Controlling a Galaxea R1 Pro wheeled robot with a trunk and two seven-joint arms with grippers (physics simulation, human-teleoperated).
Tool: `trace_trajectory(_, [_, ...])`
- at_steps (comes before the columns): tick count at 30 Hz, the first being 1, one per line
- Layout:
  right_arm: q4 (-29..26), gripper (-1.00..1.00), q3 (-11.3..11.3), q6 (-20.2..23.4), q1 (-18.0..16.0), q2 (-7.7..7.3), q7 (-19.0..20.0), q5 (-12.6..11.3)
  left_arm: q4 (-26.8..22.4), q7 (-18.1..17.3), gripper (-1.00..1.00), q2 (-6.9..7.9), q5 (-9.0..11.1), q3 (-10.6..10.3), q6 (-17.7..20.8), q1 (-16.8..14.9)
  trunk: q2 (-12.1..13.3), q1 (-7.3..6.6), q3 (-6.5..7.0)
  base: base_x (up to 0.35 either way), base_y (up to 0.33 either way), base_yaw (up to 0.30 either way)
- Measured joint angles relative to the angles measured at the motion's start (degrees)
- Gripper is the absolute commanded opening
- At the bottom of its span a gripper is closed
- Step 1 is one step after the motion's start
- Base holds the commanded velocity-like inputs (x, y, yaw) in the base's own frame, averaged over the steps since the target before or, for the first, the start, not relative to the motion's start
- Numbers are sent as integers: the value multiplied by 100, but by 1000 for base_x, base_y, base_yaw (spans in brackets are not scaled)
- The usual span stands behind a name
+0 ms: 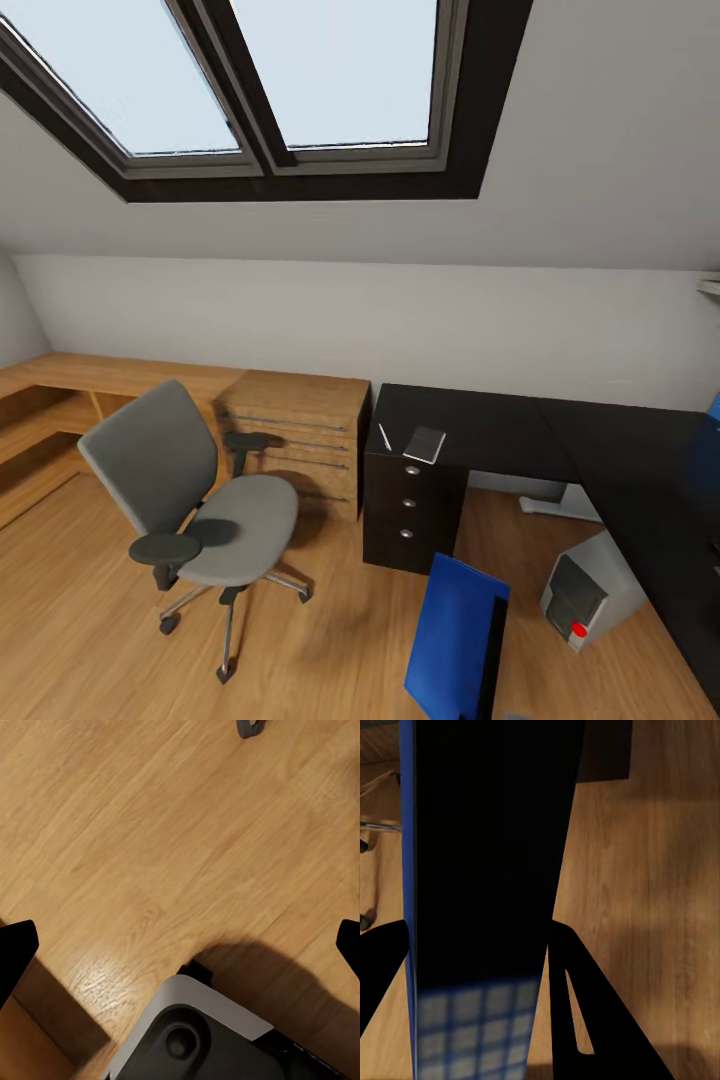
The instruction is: In the bedroom, organize the workspace by keeping the computer under the desk, ensuring the monitor is on the desk, placing the keyboard on the desk next to the monitor, placing the mouse on the desk next to the keyboard, moving the folder from the swivel chair onto the desk next to the mouse, stacking the notebook on top of the folder with the pen on top of the notebook, and positioning the swivel chair next to the desk.
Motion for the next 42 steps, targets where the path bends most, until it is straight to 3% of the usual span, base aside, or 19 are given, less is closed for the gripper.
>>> trace_trajectory(10, [-2, -100, -3, -10, 1, -2, 3, 0, 115, -11, 100, -1, -22, -31, -1, 0, 0, 0, 0, 0, 0, -224])
trace_trajectory(13, [-2, -100, -5, -10, 1, -2, 5, 1, 124, -12, 100, -6, -181, -77, -1, -1, 0, 0, 0, 0, 0, -265])
trace_trajectory(14, [-1, -100, -4, -10, 1, -2, 5, 2, 136, -12, 100, -9, -302, -131, -1, -1, 0, 0, 0, 0, 0, -266])
trace_trajectory(17, [-2, -100, -3, -12, 1, -2, 5, 6, 240, -11, 100, -15, -409, -254, -1, -1, 0, 0, 0, 0, 0, -268])
trace_trajectory(20, [-2, -100, -2, -72, 1, -2, 4, 7, 326, -7, 100, -11, -442, -549, 1, 1, 0, 0, 0, 0, 0, -270])
trace_trajectory(22, [-1, -100, -1, -82, 1, -2, 4, 7, 336, -12, 100, -10, -442, -610, 1, 2, 0, 0, 0, 0, 0, -271])
trace_trajectory(35, [-1, -100, -1, -89, 2, -5, 4, 7, 343, -15, 100, -7, -443, -652, -16, -1, -1, -3, 0, 171, -3, -269])
trace_trajectory(42, [1, -100, 12, -89, 0, -1, 4, 6, 342, -15, 100, -7, -440, -661, -10, 3, 4, 1, -10, 252, -95, -36])
